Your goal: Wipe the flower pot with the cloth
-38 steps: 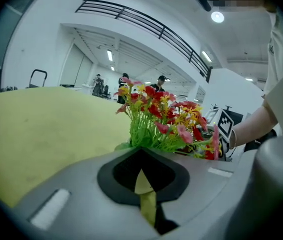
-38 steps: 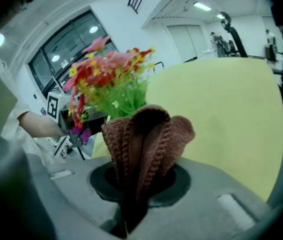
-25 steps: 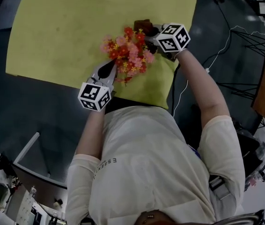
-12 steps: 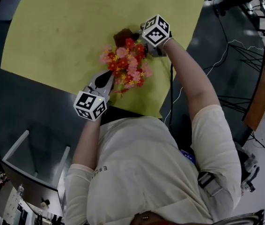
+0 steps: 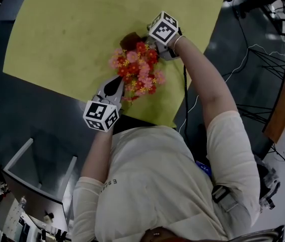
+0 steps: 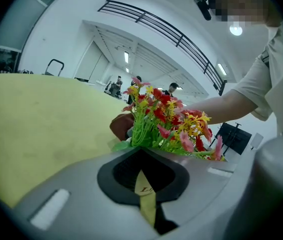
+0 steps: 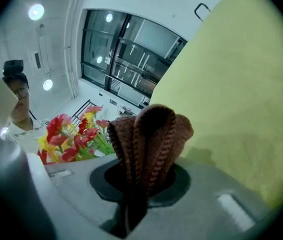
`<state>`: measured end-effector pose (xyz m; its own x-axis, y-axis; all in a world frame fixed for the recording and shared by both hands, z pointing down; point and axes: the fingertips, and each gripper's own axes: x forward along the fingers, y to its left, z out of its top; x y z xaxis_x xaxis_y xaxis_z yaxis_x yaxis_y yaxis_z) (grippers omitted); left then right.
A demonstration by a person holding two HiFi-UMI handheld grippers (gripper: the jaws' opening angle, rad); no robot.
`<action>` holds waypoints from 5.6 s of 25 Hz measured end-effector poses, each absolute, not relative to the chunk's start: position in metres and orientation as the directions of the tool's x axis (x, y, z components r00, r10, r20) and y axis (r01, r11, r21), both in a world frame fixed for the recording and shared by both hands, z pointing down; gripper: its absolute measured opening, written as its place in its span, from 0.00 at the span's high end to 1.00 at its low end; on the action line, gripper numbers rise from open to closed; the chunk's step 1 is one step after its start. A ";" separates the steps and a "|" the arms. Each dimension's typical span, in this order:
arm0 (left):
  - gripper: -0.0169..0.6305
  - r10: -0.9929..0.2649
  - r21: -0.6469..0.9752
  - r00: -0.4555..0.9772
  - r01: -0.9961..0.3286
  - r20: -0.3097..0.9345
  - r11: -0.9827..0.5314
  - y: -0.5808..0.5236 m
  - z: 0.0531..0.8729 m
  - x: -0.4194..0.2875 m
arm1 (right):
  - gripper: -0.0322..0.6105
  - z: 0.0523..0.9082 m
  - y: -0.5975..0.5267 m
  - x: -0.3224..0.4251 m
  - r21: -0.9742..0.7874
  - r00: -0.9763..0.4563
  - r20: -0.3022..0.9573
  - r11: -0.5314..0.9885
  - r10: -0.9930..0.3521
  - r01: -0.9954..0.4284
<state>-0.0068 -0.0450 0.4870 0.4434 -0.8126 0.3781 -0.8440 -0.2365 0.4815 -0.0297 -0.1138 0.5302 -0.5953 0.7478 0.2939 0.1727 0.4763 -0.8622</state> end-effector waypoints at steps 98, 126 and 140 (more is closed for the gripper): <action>0.95 -0.515 0.381 0.798 -0.603 0.314 -0.701 0.007 0.461 -0.161 | 0.87 0.549 -0.064 -0.077 -0.297 -0.284 0.707 0.092 -0.648 -0.950; 0.95 -0.347 0.240 0.891 -0.419 0.293 -0.876 -0.003 0.481 -0.060 | 0.87 0.553 0.053 0.101 -0.114 -0.108 0.776 0.030 -0.621 -0.993; 0.30 -0.322 0.040 0.869 -0.362 0.375 -0.931 -0.047 0.512 0.010 | 0.87 0.540 -0.031 0.161 -0.262 -0.290 0.729 0.139 -0.620 -0.955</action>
<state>0.0099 -0.0470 0.5121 0.8694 -0.3220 0.3747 -0.3623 -0.9312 0.0405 0.1606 -0.0311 0.5397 -0.2901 -0.6204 0.7287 -0.9550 0.1392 -0.2618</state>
